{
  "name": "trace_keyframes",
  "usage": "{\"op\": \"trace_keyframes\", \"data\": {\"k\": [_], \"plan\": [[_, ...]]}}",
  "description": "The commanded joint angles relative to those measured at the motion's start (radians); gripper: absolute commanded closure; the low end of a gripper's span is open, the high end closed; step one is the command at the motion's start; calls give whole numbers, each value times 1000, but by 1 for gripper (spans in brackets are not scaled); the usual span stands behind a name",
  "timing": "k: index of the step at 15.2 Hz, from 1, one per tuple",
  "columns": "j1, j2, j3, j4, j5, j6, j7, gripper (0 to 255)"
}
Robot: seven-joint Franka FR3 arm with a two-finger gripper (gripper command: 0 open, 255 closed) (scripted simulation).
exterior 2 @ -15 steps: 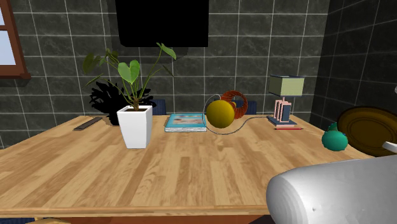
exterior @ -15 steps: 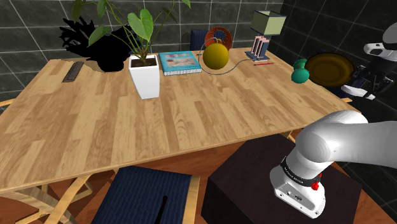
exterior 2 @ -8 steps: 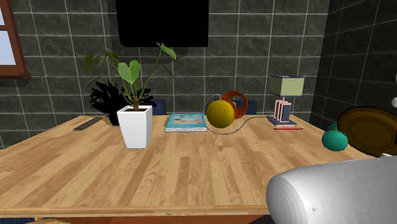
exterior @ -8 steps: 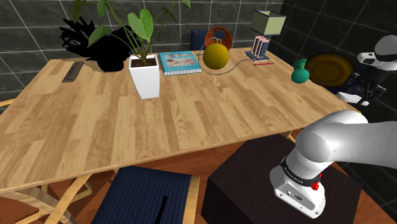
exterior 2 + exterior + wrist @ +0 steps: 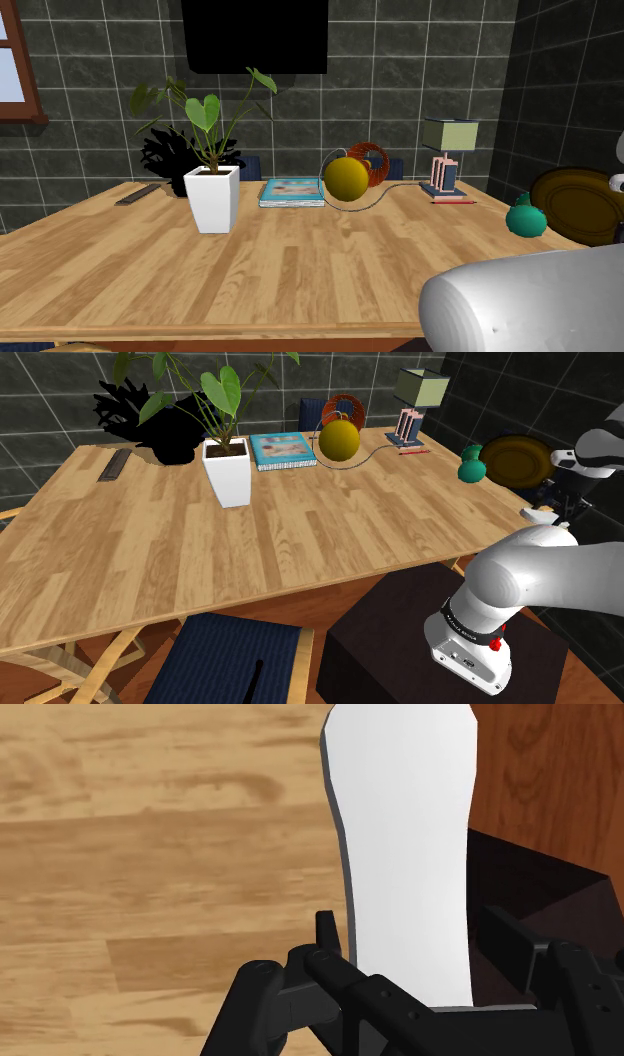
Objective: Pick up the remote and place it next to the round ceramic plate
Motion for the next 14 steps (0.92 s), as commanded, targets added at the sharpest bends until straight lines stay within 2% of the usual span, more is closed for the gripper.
{"op": "trace_keyframes", "data": {"k": [1,7,14], "plan": [[7,4,-22,-11,-15,22,6,255],[30,15,-102,-44,-69,90,23,255],[32,16,-108,-45,-72,95,25,255]]}}
